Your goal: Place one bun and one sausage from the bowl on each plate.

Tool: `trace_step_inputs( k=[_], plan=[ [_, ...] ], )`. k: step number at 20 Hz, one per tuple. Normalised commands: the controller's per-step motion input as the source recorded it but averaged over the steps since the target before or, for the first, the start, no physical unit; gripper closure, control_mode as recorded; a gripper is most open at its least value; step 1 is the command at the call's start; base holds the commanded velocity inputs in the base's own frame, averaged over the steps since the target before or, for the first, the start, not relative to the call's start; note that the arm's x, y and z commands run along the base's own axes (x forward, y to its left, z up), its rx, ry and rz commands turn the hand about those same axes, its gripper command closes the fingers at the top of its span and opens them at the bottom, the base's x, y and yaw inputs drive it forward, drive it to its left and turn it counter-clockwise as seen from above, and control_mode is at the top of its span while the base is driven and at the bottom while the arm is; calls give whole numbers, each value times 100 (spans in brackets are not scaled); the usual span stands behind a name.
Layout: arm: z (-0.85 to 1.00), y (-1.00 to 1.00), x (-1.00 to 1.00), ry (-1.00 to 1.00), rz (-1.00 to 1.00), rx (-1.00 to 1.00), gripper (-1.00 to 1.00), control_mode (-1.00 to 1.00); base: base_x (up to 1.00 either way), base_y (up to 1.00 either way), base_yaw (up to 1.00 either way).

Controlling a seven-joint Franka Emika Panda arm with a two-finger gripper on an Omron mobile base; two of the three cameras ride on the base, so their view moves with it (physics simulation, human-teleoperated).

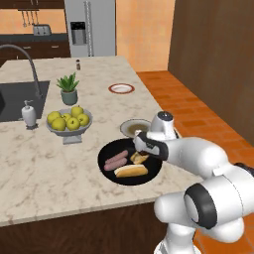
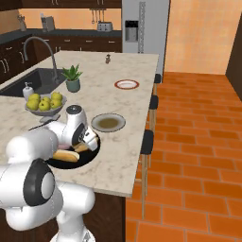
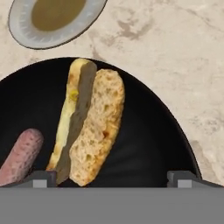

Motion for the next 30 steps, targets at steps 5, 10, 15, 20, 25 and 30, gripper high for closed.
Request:
trace_step_inputs(
  k=[5, 10, 15, 20, 25, 30],
  plan=[
    [-29, 2, 22, 1, 0, 0, -100, -100, 0, 0, 0],
    [-31, 6, 23, 0, -1, 0, -100, -100, 0, 0, 0],
    [-19, 1, 21, 0, -1, 0, -100, -100, 0, 0, 0],
    [-22, 1, 7, 0, -1, 0, -100, -100, 0, 0, 0],
    [-26, 0, -1, -5, 0, 0, -100, -100, 0, 0, 0],
    [-23, 0, 0, -2, 0, -2, -100, -100, 0, 0, 0]
  ],
)
